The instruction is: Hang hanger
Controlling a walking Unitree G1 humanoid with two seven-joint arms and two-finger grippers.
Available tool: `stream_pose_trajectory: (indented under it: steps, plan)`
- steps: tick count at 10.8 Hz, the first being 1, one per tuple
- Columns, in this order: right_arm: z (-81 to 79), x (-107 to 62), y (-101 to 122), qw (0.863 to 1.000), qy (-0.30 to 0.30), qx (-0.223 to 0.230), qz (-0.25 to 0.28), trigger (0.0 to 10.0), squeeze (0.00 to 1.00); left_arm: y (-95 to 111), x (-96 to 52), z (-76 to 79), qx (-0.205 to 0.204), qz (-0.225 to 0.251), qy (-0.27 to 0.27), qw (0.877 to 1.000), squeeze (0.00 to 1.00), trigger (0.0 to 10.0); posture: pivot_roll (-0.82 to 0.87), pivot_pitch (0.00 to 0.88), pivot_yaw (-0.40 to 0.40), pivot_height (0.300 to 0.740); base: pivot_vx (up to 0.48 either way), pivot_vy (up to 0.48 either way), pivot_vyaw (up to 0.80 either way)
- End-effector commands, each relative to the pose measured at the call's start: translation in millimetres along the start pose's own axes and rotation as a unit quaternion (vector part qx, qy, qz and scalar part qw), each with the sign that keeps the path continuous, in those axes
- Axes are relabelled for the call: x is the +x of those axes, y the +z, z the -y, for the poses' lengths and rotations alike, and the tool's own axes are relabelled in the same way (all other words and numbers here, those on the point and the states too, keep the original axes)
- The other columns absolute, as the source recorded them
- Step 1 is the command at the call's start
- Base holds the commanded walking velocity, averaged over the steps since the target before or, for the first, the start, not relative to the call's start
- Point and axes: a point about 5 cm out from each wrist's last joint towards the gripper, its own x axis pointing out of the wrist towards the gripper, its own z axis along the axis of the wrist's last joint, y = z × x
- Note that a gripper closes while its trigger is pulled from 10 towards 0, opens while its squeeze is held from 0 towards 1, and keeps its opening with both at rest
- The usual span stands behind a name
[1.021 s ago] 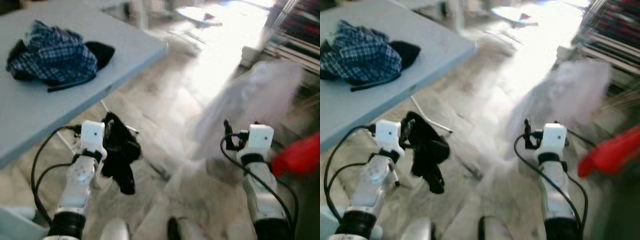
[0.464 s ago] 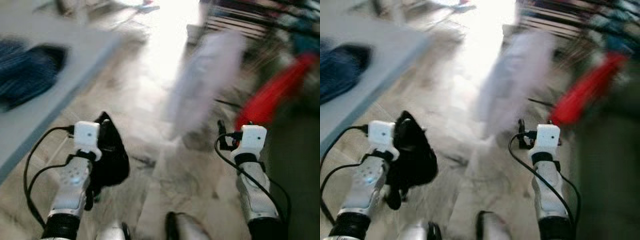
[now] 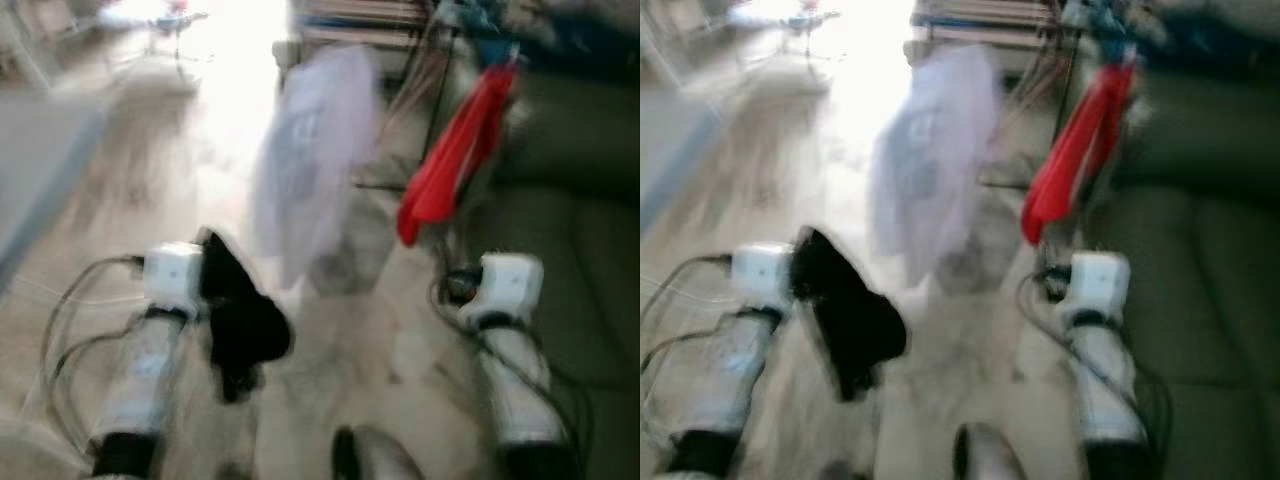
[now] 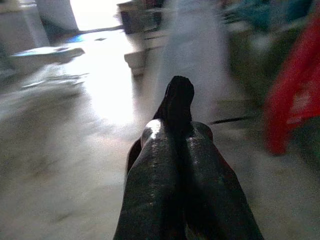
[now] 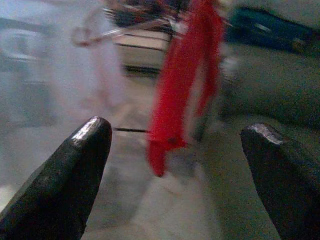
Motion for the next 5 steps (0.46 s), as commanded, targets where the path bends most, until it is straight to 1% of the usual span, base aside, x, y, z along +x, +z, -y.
stream_pose_trajectory:
  steps: [1, 3, 4, 5]
  plan:
    - [-4.3, 1.5, 5.0, 1.0, 0.006, 0.001, 0.011, 10.0, 0.0, 2.5, -2.0, -8.1, 0.009, 0.006, 0.007, 1.0, 0.0, 10.0, 0.0, 0.125, -0.033, 0.74, 0.435, 0.0, -0.68]
    - [-3.5, 2.6, 3.9, 1.0, 0.007, 0.0, 0.01, 10.0, 0.0, 0.8, -1.5, -9.9, 0.007, 0.003, 0.011, 1.0, 0.0, 10.0, 0.0, 0.117, -0.034, 0.74, 0.42, 0.0, -0.51]
    - [-4.4, 6.3, 6.5, 1.0, 0.008, 0.001, 0.014, 10.0, 0.0, 1.6, 0.3, -11.6, 0.003, 0.0, 0.014, 1.0, 0.0, 10.0, 0.0, 0.115, -0.035, 0.74, 0.319, 0.36, 0.0]
    - [-4.6, 5.7, 6.2, 1.0, 0.01, 0.001, 0.015, 10.0, 0.0, 0.6, 0.0, -12.7, 0.0, -0.004, 0.017, 1.0, 0.0, 10.0, 0.0, 0.117, -0.036, 0.74, 0.0, 0.424, 0.0]
